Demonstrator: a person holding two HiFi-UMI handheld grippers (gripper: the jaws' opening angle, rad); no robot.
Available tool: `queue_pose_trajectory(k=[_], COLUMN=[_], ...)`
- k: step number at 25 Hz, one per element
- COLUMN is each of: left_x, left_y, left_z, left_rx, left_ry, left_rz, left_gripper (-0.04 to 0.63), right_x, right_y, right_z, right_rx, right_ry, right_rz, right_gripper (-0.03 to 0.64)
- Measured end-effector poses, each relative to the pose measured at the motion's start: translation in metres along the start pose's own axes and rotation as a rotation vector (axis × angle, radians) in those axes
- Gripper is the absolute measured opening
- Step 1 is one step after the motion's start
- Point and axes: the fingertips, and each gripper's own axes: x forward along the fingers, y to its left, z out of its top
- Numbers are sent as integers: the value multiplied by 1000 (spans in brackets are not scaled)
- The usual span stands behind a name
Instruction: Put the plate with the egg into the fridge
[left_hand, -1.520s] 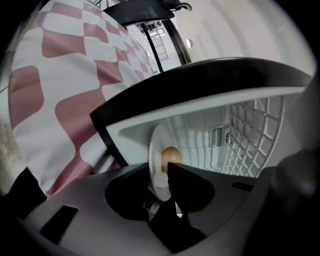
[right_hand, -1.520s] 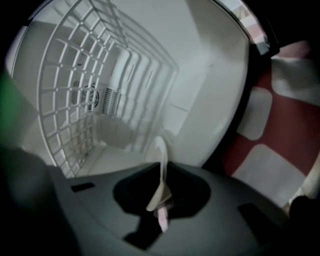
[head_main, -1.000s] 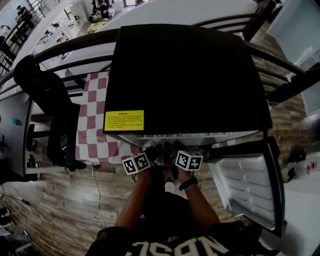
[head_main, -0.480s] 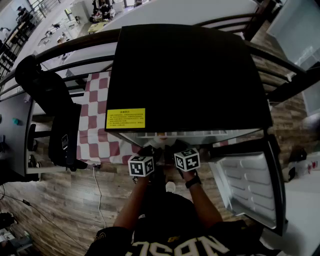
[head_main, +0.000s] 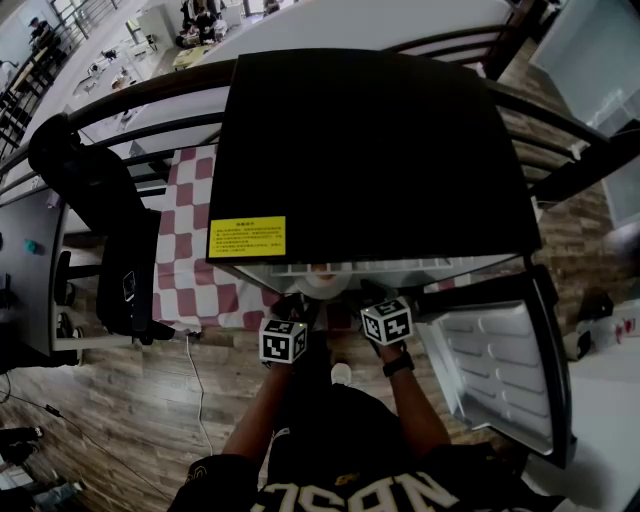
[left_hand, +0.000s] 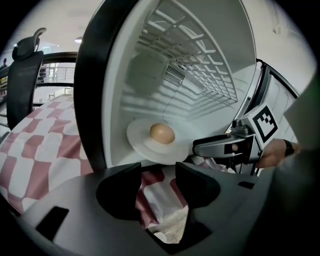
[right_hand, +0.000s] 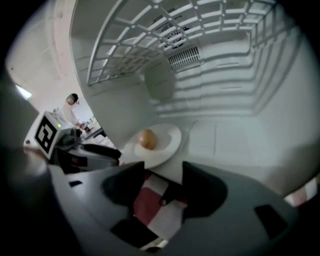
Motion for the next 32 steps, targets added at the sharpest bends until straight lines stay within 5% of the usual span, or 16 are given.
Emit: queue_pose_trajectory(k=[5, 13, 18, 24, 32], left_x=[-11, -15, -2, 8, 14], left_y=[7, 2, 6, 3, -6], left_z=[-2, -6, -18, -22, -22], left_rx=[64, 110, 83, 27, -181], left_ry=[-77, -162, -137, -130, -127], left_rz=[38, 65, 85, 80, -20], left_gripper=[219, 210, 164, 59, 28], right_x=[-11, -10, 2, 17, 22], right_y=[4, 32, 40, 50, 54], right_z=[-3, -12, -25, -28, -33], right_rx=[-190, -141, -4, 117, 397], right_ry=[-53, -164, -164, -181, -243], right_rz=[-92, -84, -88, -49, 80], right_gripper=[241, 213, 111, 72, 48])
